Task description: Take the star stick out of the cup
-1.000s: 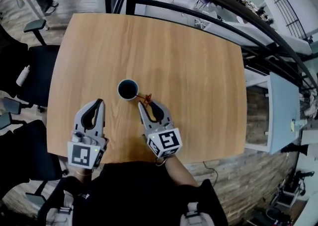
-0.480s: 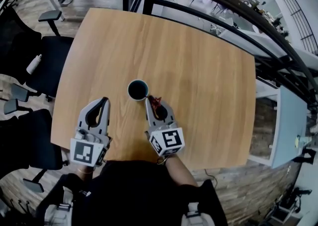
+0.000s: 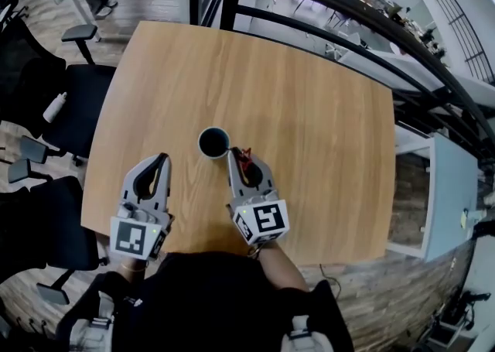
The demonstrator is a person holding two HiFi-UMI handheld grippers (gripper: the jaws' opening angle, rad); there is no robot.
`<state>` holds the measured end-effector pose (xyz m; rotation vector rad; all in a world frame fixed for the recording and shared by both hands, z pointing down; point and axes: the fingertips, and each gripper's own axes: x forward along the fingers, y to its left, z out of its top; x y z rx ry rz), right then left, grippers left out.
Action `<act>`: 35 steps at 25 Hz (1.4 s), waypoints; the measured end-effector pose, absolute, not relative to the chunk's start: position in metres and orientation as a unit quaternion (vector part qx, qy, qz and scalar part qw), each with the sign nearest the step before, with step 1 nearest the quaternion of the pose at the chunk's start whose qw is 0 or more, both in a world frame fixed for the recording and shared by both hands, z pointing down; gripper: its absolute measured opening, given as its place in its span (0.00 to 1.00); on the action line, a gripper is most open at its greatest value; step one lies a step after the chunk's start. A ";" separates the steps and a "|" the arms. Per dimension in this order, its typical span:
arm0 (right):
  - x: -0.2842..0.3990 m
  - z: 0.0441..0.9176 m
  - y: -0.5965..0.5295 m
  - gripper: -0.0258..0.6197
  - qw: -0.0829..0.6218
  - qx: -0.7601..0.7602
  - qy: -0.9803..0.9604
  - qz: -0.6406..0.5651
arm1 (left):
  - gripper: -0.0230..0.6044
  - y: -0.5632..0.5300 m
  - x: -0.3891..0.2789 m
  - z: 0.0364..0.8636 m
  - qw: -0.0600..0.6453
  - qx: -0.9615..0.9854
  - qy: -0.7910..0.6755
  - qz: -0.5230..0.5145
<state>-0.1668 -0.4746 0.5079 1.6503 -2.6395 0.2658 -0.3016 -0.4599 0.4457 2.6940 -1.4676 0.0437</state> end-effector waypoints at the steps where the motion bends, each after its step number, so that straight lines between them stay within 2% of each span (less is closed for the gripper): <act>1: -0.166 0.504 -0.473 0.09 0.005 0.530 -0.844 0.085 | 0.07 -0.457 -0.302 0.444 0.030 0.879 -0.475 0.019; 13: -0.165 0.469 -0.463 0.09 -0.004 0.531 -0.845 0.058 | 0.07 -0.446 -0.312 0.431 0.025 0.869 -0.494 0.013; 35: -0.143 0.411 -0.415 0.09 -0.046 0.504 -0.861 0.046 | 0.07 -0.401 -0.292 0.412 0.009 0.855 -0.518 0.016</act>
